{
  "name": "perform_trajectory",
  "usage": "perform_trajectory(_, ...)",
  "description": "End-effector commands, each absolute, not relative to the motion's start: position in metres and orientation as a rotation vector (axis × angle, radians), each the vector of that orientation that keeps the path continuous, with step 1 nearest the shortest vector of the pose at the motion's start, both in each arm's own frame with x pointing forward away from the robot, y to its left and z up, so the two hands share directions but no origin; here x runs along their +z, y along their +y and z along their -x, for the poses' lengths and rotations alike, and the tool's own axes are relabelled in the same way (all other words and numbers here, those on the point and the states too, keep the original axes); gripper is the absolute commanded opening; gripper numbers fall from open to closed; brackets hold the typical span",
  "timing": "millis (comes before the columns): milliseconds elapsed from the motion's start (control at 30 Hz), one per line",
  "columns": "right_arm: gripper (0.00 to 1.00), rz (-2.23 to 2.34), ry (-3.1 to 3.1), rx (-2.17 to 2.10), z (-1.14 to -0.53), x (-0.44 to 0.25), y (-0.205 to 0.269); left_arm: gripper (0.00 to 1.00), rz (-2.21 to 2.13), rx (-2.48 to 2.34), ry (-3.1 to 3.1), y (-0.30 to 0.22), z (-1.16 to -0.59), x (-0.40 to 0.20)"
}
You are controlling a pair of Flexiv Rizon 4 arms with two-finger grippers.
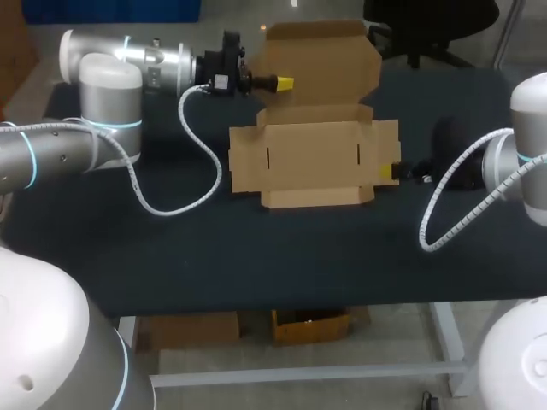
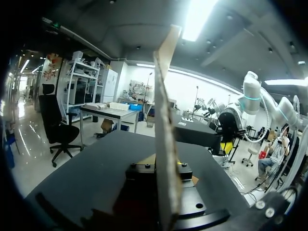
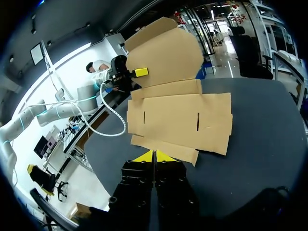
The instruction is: Assemble the packaging by folding the flat box into shape, placing the metal phone stand inside, and closing the box properly
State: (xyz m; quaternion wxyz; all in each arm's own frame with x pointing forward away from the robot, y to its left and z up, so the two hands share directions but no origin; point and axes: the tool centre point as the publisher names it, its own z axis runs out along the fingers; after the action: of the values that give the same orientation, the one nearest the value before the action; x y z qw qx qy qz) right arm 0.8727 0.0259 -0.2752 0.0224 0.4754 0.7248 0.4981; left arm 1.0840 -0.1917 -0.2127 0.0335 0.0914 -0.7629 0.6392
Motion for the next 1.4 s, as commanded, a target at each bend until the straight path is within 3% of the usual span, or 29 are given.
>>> perform_trajectory(33,0.00,-1.479,2.232,1.522,-0.870,-0.281,0.035,0.00,-0.280,1.980,-2.357,-0.190,-1.077,-0.210)
perform_trajectory(1400,0.00,-1.339,2.162,1.520,-0.839,-0.309,0.050,0.00,-0.139,2.027,-2.411,-0.196,-1.031,-0.201)
